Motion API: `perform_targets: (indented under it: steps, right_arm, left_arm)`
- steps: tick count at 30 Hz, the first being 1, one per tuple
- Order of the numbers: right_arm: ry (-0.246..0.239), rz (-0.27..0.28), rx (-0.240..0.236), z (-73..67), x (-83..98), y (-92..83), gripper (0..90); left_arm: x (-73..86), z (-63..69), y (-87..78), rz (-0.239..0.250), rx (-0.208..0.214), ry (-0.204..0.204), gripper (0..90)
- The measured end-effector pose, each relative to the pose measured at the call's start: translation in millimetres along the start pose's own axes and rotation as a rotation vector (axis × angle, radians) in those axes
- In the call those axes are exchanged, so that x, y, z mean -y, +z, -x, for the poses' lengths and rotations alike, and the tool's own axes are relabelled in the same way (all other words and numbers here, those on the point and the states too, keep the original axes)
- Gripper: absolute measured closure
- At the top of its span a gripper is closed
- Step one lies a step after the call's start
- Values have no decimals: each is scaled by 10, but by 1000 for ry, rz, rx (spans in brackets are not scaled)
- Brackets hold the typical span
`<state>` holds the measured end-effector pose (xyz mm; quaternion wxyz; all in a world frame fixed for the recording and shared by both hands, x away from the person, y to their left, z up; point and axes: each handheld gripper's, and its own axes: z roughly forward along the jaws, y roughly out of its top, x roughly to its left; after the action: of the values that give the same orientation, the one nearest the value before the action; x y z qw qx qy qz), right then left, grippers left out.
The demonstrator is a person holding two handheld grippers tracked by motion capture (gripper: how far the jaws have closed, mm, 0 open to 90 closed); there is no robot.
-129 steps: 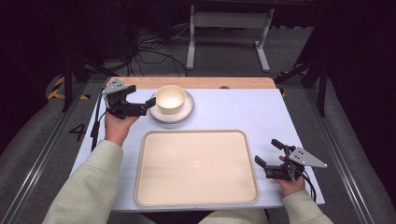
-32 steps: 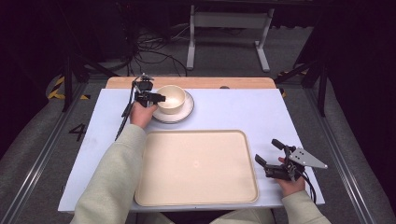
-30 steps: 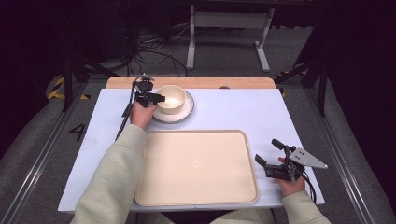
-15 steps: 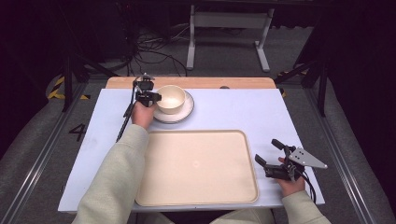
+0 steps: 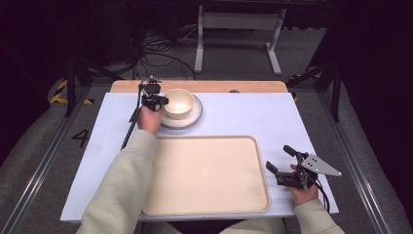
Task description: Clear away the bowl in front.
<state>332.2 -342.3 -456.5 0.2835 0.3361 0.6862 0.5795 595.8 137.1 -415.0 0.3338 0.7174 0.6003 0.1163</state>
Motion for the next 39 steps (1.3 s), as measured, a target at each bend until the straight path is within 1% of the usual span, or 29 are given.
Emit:
perform_targets:
  steps: [5,8,12,14,15,17,18,19,22,25,26,29,32,36,38,39]
  right_arm:
    - [2,-2,1,0,-1,2,62]
    - [6,-4,1,1,-2,4,63]
    - [6,-5,1,2,-2,4,62]
    - [6,-5,1,1,-2,5,63]
    - [5,-5,1,1,-2,5,63]
    - [6,-9,1,2,-3,9,63]
    - [5,-9,1,3,-3,11,64]
    - [5,-9,1,3,-3,11,64]
    - [5,-12,2,3,-5,13,64]
    - [5,-13,2,3,-5,14,64]
    - [5,-13,2,3,-5,15,63]
    - [6,-13,1,4,-5,14,64]
    - [6,-12,0,5,-5,13,64]
    - [5,-12,0,5,-5,13,64]
    - [5,-13,0,4,-5,14,63]
    - [5,-13,0,4,-5,14,63]
  left_arm:
    - [0,-1,-18,-6,5,-7,831]
    - [-10,0,-49,-4,17,-10,827]
    - [-20,9,-96,-2,3,4,822]
    - [-26,3,-132,-5,19,7,817]
    - [-28,2,-165,-7,35,6,817]
    - [-34,31,-226,7,38,20,818]
    - [-42,45,-264,7,37,34,818]
    - [-42,45,-264,7,37,34,818]
    - [-57,71,-348,25,39,47,818]
    - [-70,76,-421,32,43,52,818]
    - [-70,76,-421,32,43,52,818]
    - [-91,94,-513,33,31,76,817]
    - [-110,101,-611,39,29,102,816]
    - [-128,101,-714,52,36,102,817]
    - [-137,100,-764,58,37,112,817]
    - [-137,100,-764,58,37,112,817]
